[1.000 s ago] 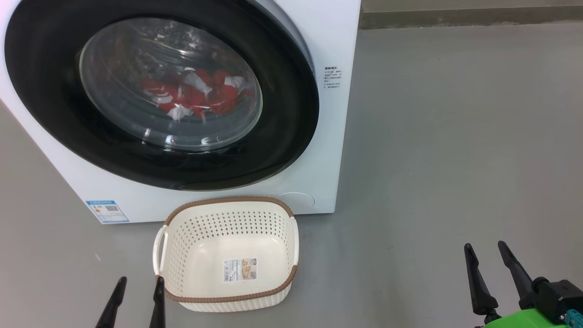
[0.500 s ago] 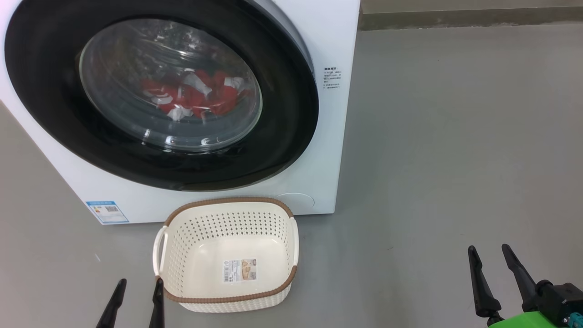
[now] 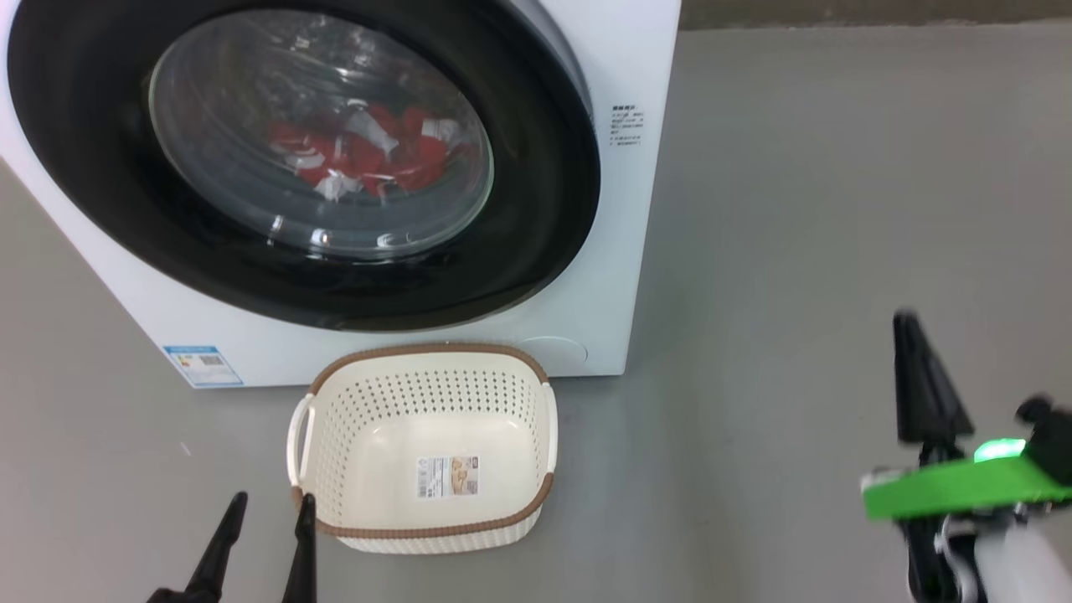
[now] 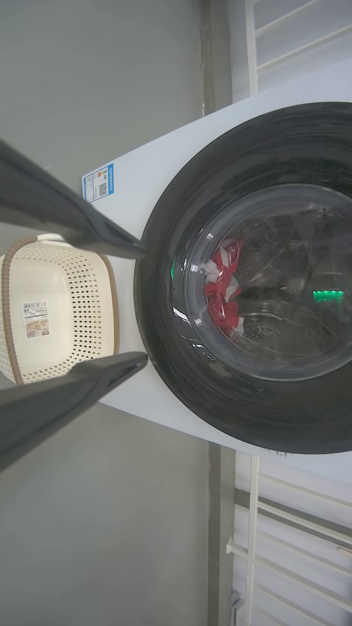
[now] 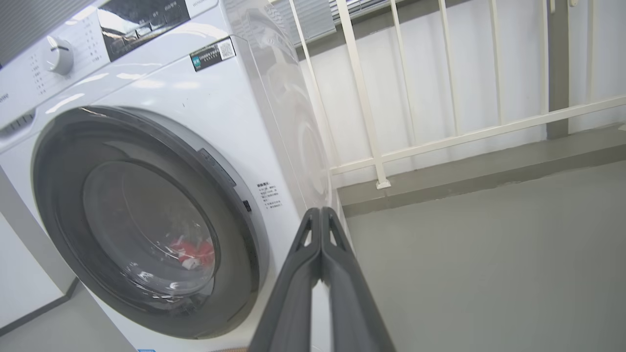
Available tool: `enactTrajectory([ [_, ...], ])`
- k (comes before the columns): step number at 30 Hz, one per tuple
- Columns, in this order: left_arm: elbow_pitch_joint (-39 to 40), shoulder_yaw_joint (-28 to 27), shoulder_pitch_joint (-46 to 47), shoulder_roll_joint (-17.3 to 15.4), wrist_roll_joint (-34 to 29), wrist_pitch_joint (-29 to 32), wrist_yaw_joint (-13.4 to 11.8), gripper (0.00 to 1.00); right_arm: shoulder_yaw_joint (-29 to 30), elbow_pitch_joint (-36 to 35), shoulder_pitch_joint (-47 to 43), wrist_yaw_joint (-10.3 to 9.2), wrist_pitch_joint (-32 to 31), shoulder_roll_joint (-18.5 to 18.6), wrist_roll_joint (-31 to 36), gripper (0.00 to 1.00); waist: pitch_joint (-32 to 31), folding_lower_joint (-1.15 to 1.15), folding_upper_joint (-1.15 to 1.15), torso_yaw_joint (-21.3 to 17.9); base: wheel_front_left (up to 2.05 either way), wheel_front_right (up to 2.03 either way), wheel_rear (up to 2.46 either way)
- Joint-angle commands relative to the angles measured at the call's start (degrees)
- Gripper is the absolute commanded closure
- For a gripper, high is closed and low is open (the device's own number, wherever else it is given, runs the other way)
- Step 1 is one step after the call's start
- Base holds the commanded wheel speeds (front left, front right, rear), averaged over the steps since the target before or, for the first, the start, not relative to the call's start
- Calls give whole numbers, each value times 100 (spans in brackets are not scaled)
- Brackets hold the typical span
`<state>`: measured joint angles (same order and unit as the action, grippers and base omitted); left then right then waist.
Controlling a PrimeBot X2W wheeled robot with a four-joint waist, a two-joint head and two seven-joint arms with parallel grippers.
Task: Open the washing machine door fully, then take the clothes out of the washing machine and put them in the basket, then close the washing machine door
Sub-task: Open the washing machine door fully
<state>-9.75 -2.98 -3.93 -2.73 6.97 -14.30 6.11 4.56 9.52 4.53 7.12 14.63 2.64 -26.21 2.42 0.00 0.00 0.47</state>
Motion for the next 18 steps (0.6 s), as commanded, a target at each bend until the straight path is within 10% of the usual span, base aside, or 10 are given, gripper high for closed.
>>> enactTrajectory([
  [1,156,-138,278,-18,-9,-70,38,0,-170,-179,432,36,37,34,-269,100,82,0,0,59,0,0,0],
  [18,213,132,873,-15,178,-70,98,0,-636,144,3001,36,-23,488,-3047,100,808,0,0,670,0,0,0],
])
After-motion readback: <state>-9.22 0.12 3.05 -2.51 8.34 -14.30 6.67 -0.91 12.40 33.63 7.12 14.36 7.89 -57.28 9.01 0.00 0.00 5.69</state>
